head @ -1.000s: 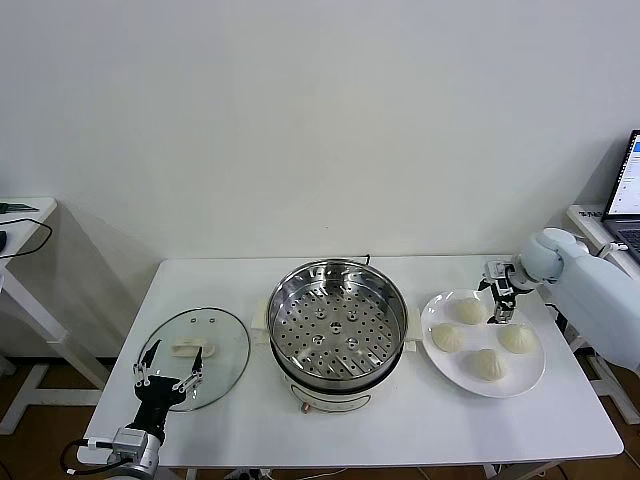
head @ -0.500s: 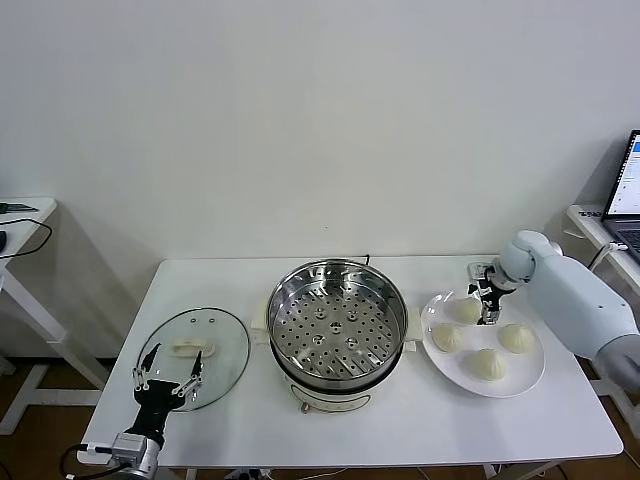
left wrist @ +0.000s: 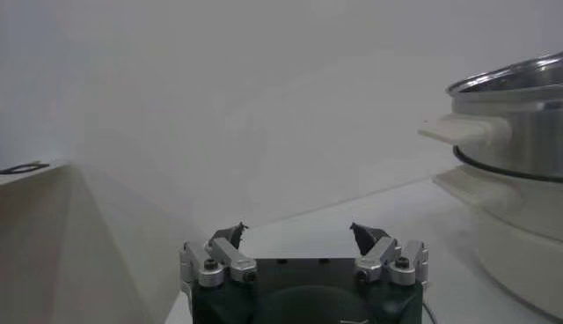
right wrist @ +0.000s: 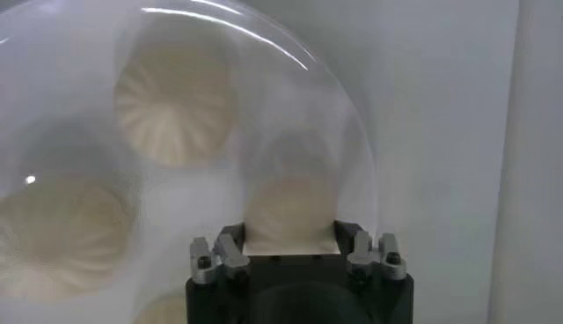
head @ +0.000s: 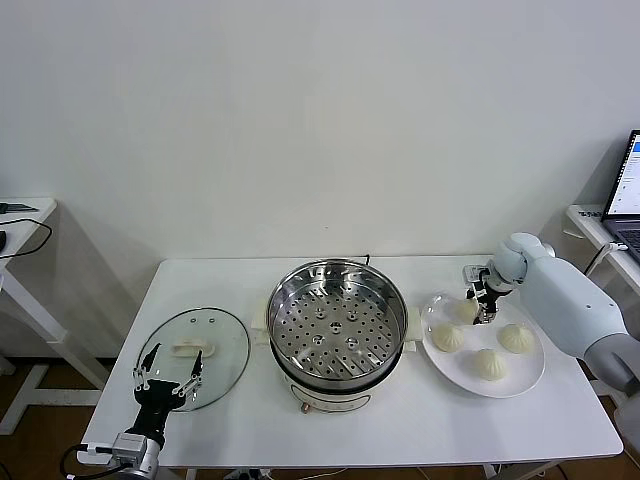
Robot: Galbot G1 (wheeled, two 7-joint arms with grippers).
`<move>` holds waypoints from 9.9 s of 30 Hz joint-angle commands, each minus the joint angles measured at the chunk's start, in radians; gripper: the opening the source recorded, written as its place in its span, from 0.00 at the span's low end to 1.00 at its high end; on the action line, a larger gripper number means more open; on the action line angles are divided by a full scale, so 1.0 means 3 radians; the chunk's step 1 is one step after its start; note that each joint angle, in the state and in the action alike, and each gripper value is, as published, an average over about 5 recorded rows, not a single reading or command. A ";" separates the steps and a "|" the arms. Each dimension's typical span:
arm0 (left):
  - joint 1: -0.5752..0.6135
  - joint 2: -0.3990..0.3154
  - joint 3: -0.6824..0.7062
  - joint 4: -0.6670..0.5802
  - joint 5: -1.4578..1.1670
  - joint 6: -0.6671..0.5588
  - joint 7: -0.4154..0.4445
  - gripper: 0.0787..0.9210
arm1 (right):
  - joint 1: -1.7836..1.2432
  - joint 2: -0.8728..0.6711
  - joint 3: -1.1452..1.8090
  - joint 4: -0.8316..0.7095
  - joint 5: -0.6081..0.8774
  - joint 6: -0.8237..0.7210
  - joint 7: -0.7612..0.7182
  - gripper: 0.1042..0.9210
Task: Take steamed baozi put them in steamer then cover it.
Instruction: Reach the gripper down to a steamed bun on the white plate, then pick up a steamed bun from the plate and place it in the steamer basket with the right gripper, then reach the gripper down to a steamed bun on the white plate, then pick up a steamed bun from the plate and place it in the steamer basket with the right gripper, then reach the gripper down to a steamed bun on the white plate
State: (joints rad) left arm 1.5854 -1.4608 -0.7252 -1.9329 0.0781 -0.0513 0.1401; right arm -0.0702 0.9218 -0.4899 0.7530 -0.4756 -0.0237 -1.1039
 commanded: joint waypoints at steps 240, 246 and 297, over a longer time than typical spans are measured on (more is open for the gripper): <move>0.0208 0.0113 -0.0055 -0.0260 0.0121 -0.0078 0.0094 0.88 | 0.2865 0.0676 -0.3205 0.2770 0.3963 -0.2286 0.0628 0.64; 0.0185 0.0107 -0.0087 -0.0226 0.0110 -0.0075 0.0094 0.88 | 0.2523 0.0988 -0.3076 0.2390 0.3841 -0.2307 0.0666 0.63; 0.0222 0.0117 -0.0068 -0.0281 0.0115 -0.0050 0.0077 0.88 | 0.2860 -0.1667 -0.3035 0.3228 0.2683 -0.1662 -0.0296 0.88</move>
State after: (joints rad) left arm 1.6472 -1.4267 -0.7519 -2.0097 0.1099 -0.0678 0.1649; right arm 0.7580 0.8013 -1.3897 1.6267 0.5081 -0.7364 -1.0579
